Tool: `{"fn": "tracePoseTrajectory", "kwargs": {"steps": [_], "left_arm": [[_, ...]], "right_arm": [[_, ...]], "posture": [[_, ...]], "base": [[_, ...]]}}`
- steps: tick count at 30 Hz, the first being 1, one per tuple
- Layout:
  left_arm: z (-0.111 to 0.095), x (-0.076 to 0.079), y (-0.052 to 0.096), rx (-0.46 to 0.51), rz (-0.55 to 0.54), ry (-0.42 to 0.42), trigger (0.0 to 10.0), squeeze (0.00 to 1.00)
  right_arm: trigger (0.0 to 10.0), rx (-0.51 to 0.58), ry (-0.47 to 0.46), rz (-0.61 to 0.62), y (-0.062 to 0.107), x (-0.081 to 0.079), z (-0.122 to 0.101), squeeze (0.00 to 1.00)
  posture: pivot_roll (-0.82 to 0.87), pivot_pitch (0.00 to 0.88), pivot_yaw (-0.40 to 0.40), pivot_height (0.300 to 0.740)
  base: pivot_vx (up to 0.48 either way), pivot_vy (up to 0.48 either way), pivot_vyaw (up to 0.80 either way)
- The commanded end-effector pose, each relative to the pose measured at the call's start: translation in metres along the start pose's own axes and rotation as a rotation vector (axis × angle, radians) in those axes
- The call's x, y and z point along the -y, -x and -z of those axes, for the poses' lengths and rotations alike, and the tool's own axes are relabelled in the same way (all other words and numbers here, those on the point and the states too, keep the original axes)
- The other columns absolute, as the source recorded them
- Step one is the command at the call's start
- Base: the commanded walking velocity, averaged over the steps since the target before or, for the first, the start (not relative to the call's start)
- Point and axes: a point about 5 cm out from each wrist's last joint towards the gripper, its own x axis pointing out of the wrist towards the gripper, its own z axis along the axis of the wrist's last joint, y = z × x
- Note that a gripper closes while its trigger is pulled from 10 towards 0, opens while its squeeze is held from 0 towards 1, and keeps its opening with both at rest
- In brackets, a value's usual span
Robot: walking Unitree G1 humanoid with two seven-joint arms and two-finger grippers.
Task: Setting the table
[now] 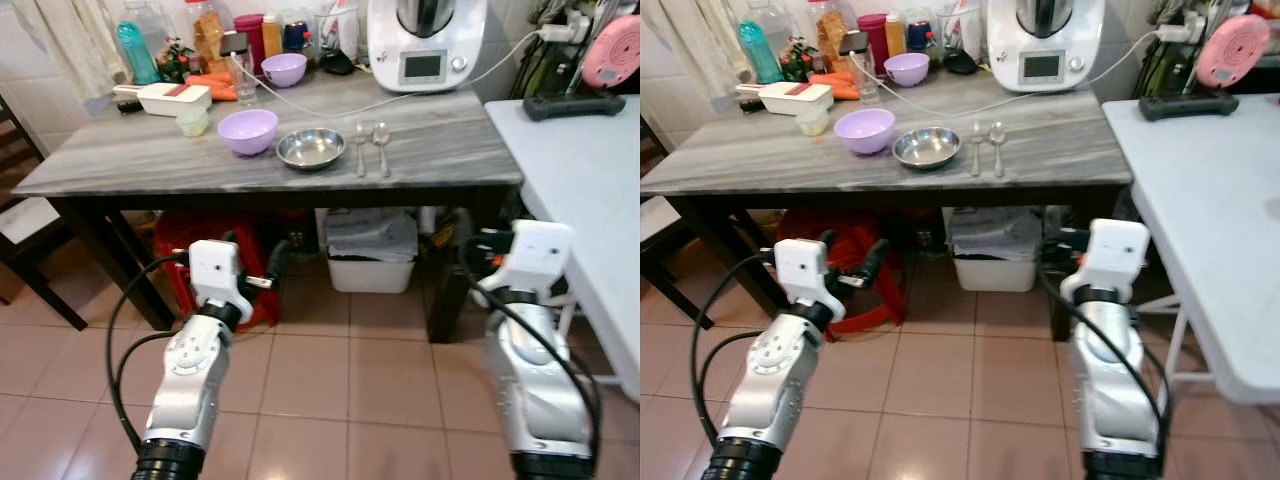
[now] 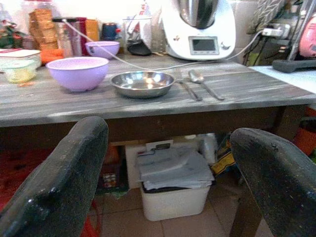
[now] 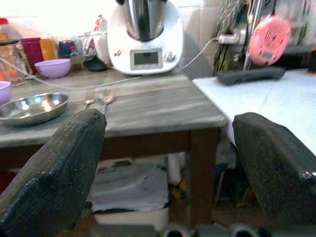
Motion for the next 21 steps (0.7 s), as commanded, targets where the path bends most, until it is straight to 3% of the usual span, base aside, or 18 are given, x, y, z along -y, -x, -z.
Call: {"fn": "tracePoseTrajectory", "kwargs": {"steps": [1,21], "left_arm": [[-0.0007,-0.008,0.0008,0.0,-0.021,-0.015,10.0,0.0],[-0.0007,-0.0047,-0.0017,0.002,-0.001,-0.008,10.0,0.0]], "right_arm": [[10.0,0.004,-0.014,-0.027,-0.0025,-0.0106,-0.0019,0.0],[10.0,-0.003,-0.026,-0.025,-0.0049,-0.0129,-0.0002,0.0]], "posture": [[-0.1,0.038,0.088,0.74],[-0.1,0.038,0.091,0.74]], "base": [[0.0,-0.48,0.0],[0.0,-0.48,-0.09]]}}
